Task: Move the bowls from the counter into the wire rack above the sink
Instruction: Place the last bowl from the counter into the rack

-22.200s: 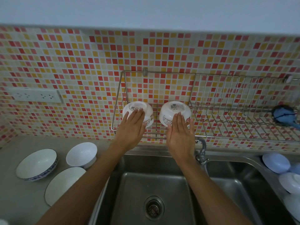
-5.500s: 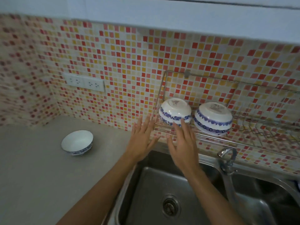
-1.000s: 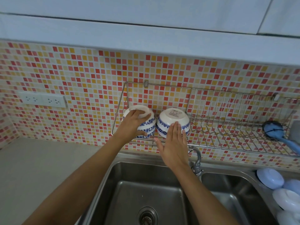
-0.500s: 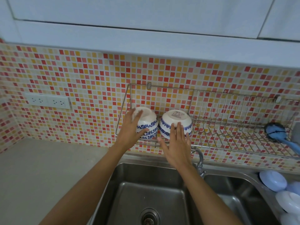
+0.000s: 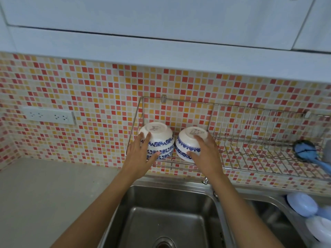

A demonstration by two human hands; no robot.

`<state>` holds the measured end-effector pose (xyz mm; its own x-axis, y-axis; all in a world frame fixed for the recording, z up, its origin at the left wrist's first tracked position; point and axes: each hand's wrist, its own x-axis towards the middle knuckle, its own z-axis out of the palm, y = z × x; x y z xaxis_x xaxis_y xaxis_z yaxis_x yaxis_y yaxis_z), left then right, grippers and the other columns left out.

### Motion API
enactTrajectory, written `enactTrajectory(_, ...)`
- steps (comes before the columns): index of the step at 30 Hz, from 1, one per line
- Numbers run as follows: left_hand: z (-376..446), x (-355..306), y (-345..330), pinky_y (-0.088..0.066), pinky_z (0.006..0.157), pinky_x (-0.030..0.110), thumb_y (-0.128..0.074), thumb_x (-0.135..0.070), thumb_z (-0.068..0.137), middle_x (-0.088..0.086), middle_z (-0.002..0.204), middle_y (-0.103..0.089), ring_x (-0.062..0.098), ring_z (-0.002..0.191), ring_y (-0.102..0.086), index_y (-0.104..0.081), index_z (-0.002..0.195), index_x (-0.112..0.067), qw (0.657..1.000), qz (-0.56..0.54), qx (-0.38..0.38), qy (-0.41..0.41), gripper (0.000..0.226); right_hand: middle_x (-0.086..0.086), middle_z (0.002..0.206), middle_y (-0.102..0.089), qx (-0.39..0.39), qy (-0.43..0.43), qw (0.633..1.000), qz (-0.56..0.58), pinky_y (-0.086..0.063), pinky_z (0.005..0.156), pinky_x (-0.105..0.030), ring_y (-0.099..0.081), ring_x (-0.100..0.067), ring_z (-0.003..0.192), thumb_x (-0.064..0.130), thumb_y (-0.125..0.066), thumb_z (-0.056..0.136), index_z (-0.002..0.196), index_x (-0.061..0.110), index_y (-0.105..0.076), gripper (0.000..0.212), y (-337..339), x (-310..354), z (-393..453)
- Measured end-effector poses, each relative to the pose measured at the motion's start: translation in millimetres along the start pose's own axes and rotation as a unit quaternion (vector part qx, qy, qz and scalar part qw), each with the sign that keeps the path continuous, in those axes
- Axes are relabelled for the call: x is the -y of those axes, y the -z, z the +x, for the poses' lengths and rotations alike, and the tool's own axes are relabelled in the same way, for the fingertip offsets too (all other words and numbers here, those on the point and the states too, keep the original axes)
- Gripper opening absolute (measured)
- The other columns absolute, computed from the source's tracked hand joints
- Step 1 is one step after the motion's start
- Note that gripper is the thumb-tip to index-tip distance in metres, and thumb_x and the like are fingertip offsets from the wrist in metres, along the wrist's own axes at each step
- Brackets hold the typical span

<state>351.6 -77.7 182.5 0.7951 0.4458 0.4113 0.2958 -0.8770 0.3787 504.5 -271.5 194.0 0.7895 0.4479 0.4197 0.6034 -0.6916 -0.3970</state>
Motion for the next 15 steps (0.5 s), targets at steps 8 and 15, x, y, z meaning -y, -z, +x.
enactTrajectory(8,2.7,0.6,-1.9,-0.010,0.116,0.050,-0.024,-0.063,0.091,0.009,0.161,0.001,0.029,0.147,-0.006,0.000,0.151,-0.029,0.999,0.034,-0.008,-0.041,0.073,-0.012,0.157,-0.021,-0.039,0.003,0.999,-0.028,-0.032,0.113,-0.050,-0.025,-0.034,0.142,0.039,-0.070,0.084,0.145,0.026,-0.035,0.071,4.9,7.8,-14.6)
enactTrajectory(15,-3.9,12.3,-11.3,0.022,0.115,0.035,-0.003,-0.064,0.092,-0.001,0.160,0.006,0.019,0.147,0.012,-0.004,0.151,-0.024,0.988,0.099,-0.023,-0.117,0.072,-0.012,0.159,-0.017,-0.040,0.072,0.994,-0.076,-0.006,0.119,-0.040,-0.015,-0.025,0.148,0.039,-0.018,0.102,0.151,0.008,-0.017,0.058,-9.7,7.4,-46.3)
